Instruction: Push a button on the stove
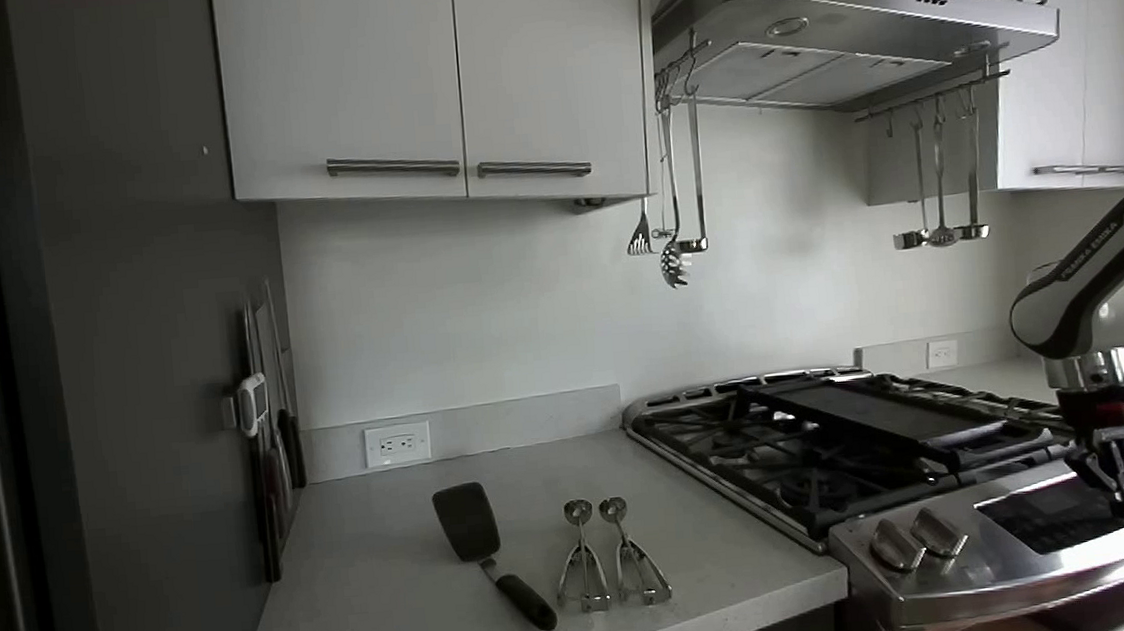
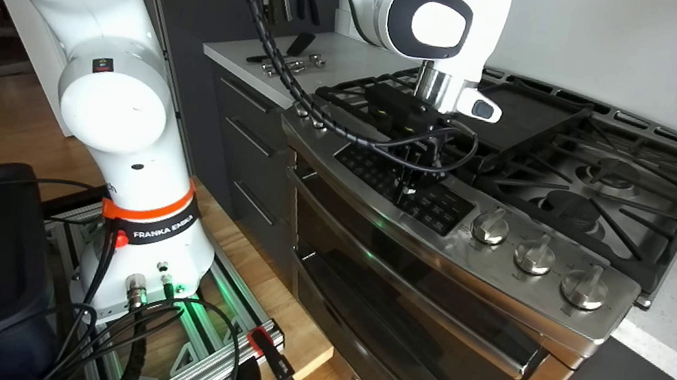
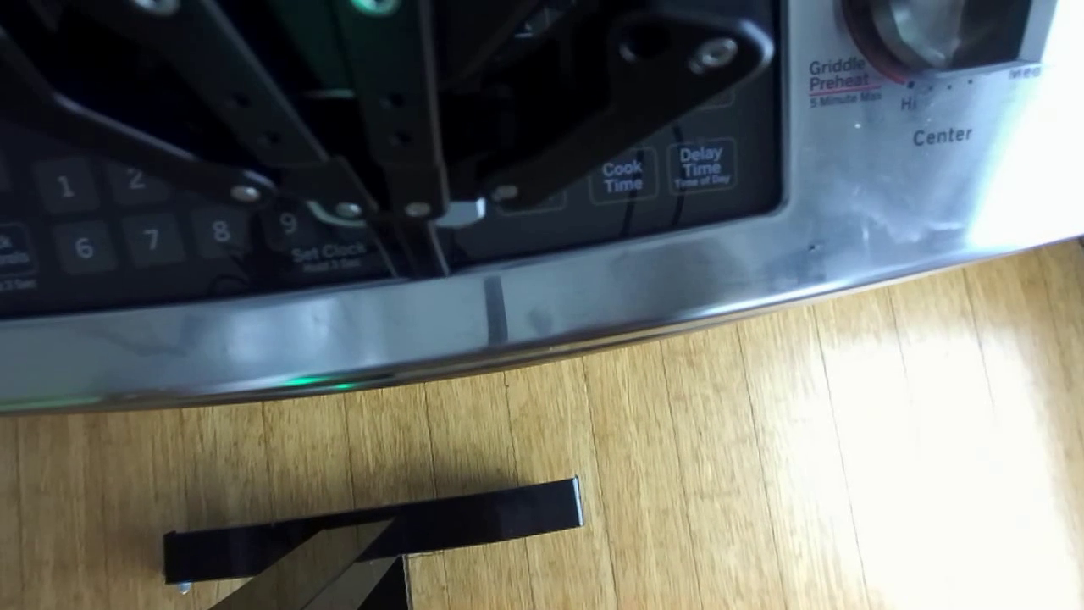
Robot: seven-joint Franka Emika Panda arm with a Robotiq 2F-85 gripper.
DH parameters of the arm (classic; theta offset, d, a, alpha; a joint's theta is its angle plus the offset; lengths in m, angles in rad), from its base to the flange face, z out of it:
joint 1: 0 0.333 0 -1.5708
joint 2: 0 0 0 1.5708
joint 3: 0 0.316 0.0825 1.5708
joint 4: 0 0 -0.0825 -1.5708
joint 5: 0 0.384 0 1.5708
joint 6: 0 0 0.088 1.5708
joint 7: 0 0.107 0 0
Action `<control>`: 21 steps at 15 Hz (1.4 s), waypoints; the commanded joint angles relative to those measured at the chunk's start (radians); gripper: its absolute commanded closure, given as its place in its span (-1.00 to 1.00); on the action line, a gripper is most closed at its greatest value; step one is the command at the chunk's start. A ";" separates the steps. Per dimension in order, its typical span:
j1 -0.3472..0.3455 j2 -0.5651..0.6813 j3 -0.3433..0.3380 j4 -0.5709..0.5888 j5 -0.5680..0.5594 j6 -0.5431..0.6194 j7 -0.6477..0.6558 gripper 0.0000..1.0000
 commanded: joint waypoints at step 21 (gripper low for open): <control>-0.022 -0.259 0.003 -0.073 -0.064 -0.158 -0.030 1.00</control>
